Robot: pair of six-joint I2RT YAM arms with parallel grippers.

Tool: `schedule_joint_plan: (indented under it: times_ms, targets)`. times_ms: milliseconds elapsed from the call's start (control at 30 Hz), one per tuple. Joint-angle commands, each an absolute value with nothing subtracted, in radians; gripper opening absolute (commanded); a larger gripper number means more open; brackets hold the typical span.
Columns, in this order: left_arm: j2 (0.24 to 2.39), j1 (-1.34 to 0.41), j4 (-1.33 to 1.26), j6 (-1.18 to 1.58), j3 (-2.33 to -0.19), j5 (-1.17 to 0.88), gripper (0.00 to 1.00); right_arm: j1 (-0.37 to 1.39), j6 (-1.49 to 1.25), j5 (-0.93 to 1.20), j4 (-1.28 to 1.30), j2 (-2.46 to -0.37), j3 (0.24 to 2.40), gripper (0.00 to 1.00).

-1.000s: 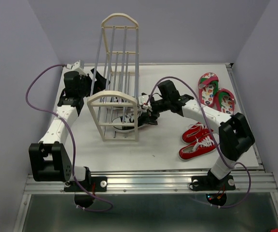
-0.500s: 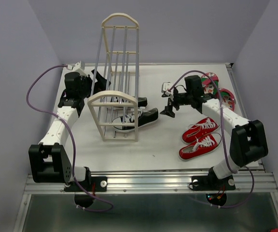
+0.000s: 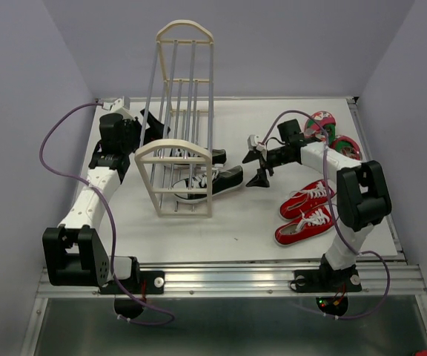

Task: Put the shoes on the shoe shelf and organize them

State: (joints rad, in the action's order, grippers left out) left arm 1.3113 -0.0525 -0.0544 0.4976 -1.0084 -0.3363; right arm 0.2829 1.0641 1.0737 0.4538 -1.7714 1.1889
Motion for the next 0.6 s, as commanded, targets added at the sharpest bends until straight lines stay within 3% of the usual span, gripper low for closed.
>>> schedule_joint_plan:
  times_ms: [0, 567]
  targets:
    - [1.284, -0.064, -0.092, 0.476, -1.022, -0.344, 0.99, 0.285, 1.089, 1.186, 0.468, -1.857, 1.308, 1.00]
    - [1.273, -0.064, -0.084, 0.476, -1.008, -0.334, 0.99, 0.379, 1.032, 1.241, 0.486, -1.982, 1.388, 1.00]
